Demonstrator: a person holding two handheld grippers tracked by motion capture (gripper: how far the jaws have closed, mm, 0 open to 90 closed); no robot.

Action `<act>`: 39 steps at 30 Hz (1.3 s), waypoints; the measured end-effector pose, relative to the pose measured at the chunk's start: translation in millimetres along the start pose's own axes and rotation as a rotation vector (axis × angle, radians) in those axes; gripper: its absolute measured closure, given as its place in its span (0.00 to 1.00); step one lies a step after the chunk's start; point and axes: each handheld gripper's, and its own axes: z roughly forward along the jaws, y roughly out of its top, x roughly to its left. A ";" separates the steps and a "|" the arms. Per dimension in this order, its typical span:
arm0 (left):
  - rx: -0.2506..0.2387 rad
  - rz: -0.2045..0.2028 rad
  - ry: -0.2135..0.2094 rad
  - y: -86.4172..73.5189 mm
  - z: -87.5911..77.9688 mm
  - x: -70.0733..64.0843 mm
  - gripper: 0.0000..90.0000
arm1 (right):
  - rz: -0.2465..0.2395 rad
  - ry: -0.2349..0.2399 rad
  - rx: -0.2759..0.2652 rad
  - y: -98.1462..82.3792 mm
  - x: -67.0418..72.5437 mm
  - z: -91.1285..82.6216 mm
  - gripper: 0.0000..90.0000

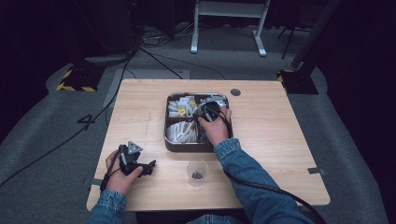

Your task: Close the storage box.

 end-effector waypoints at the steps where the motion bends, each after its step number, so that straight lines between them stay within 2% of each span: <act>1: 0.000 0.000 0.000 0.0 0.0 0.0 0.04 | 0.000 0.003 0.000 0.1 -0.3 0.1 0.64; 8: 0.002 0.003 -0.003 0.4 0.5 0.3 0.03 | -0.015 0.010 -0.030 4.4 -2.4 -6.9 0.47; 13: 0.002 0.004 -0.004 0.5 0.6 0.3 0.03 | -0.018 0.013 -0.074 10.3 -6.1 -24.2 0.44; 21: -0.002 -0.001 -0.009 -0.3 0.2 -0.2 0.03 | -0.060 0.029 -0.117 16.7 -18.2 -63.9 0.43; 28: -0.002 -0.003 -0.006 0.2 0.6 0.3 0.03 | -0.056 0.026 -0.138 6.8 -39.2 -99.6 0.42; 35: 0.000 -0.007 -0.007 0.8 1.0 1.0 0.03 | -0.058 0.015 -0.148 -10.9 -61.1 -126.7 0.40; 39: 0.002 -0.007 -0.003 1.1 1.2 1.1 0.03 | -0.032 0.016 -0.162 -24.5 -73.9 -139.9 0.39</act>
